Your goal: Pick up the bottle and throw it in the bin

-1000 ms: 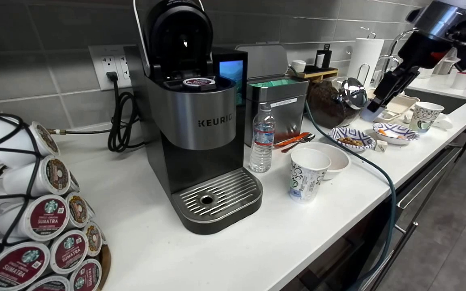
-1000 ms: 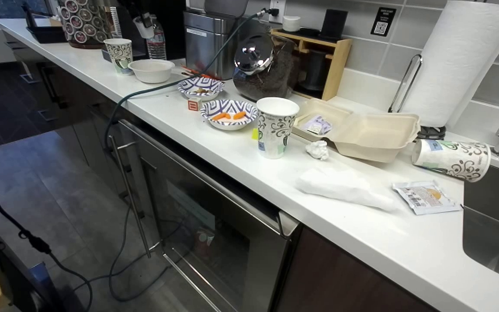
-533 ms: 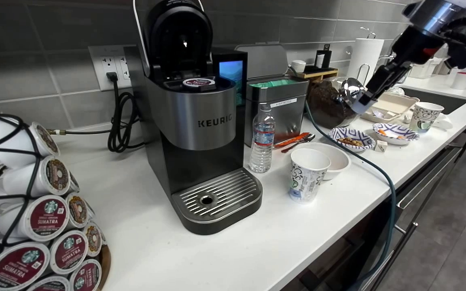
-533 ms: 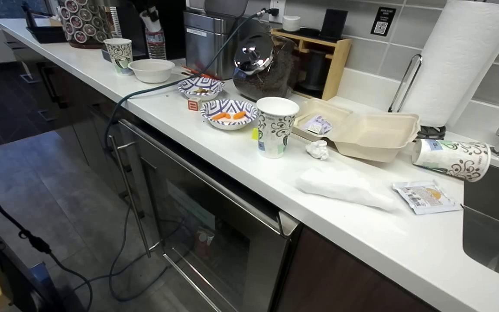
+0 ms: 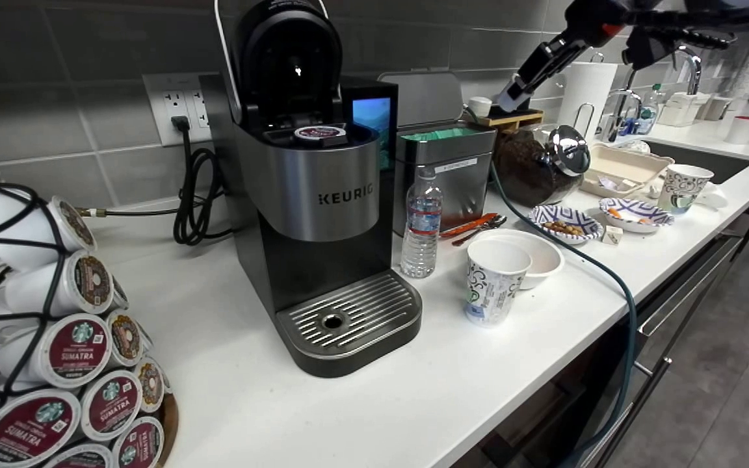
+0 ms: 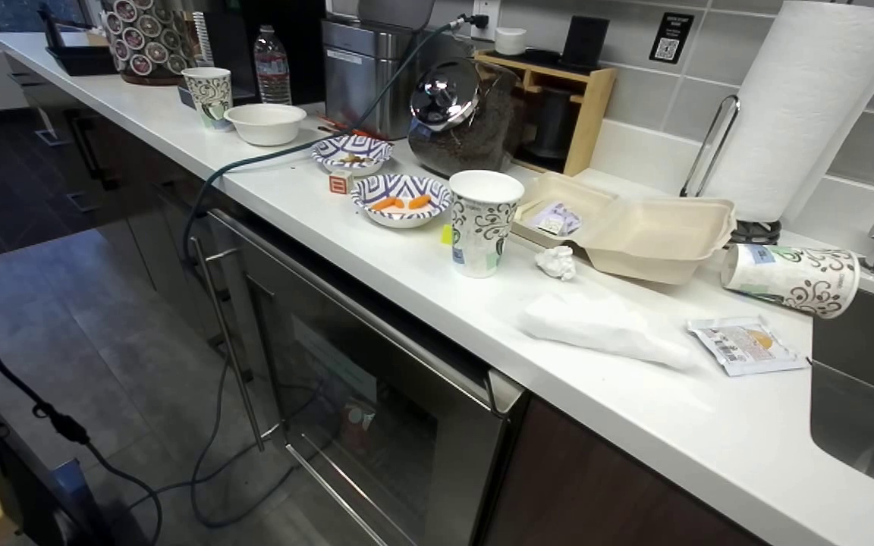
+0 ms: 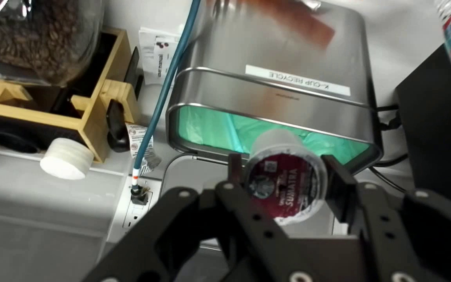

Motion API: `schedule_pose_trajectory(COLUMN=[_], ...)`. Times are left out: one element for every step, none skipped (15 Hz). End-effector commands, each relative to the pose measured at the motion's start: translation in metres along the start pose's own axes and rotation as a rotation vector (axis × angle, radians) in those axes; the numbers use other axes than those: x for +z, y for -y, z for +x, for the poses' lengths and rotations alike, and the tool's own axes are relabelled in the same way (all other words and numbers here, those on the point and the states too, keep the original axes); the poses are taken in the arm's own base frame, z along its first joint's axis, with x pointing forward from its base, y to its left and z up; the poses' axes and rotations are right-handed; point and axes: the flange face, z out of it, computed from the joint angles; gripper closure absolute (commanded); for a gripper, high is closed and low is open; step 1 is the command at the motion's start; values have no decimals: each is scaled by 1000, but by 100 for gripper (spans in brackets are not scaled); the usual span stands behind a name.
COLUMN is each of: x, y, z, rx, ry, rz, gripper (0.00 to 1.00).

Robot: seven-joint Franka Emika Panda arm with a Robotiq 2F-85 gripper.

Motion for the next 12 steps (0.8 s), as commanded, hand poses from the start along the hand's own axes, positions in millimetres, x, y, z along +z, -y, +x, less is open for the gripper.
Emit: schedule_pose_trajectory(x=[35,42,48,54,59,65,68,71,75,76,78,80], y=[-9,-7,-7,-4,0,4,7,10,13,17,20,23], z=[29,39,45,53,58,64,68,72,75,79,84,88], rx=[-39,-49,-52,-58,-57,-61,-63,-67,-63,-62,-59,-56], ry=[4,5,7,15,32,61,85,117,140,150,137,126], rz=[-46,-49,-53,-46,-35,-43,-52,-50,-49,-40,-41,-40], gripper=[73,73,73,73,73,73,73,73,73,73,73,73])
